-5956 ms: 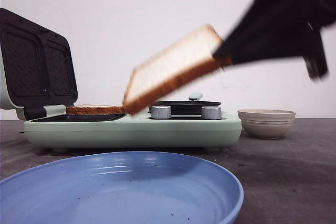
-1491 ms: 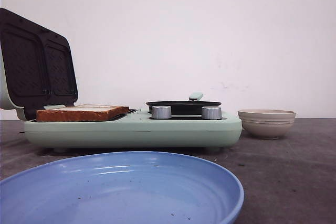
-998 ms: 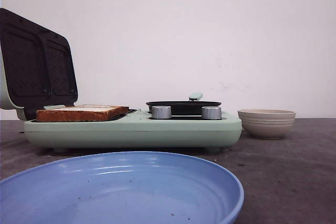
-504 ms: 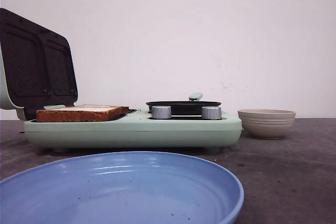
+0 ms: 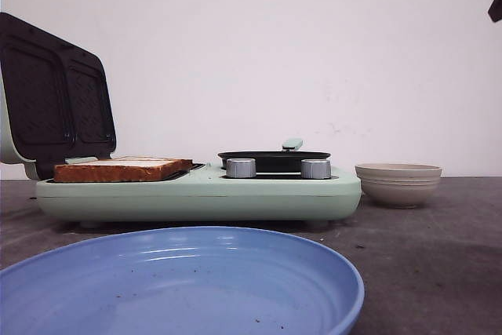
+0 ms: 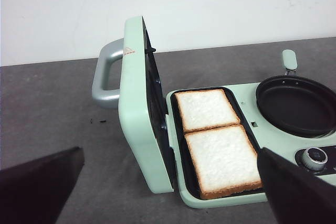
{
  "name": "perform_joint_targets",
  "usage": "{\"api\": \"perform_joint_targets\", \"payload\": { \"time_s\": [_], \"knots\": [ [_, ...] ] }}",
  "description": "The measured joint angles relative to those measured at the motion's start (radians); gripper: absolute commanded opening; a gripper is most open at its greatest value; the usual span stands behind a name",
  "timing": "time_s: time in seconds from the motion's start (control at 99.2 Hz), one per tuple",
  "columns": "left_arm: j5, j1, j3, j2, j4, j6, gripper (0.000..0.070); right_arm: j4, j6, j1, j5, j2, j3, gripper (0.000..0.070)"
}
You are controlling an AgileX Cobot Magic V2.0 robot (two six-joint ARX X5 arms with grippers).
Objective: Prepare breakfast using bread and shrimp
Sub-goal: 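Raise the right gripper away from the sandwich maker, then move the left gripper to the sandwich maker lid handle and grasp it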
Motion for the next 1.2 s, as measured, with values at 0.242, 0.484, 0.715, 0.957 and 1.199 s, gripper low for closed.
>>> {"api": "perform_joint_targets", "payload": {
  "time_s": [0.242, 0.484, 0.715, 0.957, 1.199],
  "knots": [
    [0.0, 0.0, 0.0, 0.0, -0.005, -0.099, 0.07, 0.0, 0.01, 0.0, -0.019, 0.0, 0.0, 0.054],
    [0.0, 0.0, 0.0, 0.0, -0.005, -0.243, 0.07, 0.0, 0.011, 0.0, -0.019, 0.0, 0.0, 0.054],
    [0.001, 0.012, 0.0, 0.018, 0.045, -0.436, 0.07, 0.0, 0.011, 0.0, -0.019, 0.0, 0.0, 0.054],
    [0.06, 0.071, 0.0, 0.052, 0.118, -0.55, 0.0617, 0.0, 0.011, 0.0, -0.019, 0.0, 0.0, 0.054],
    [0.153, 0.166, 0.0, 0.07, 0.176, -0.686, 0.044, 0.0, 0.011, 0.0, -0.019, 0.0, 0.0, 0.054]
  ]
}}
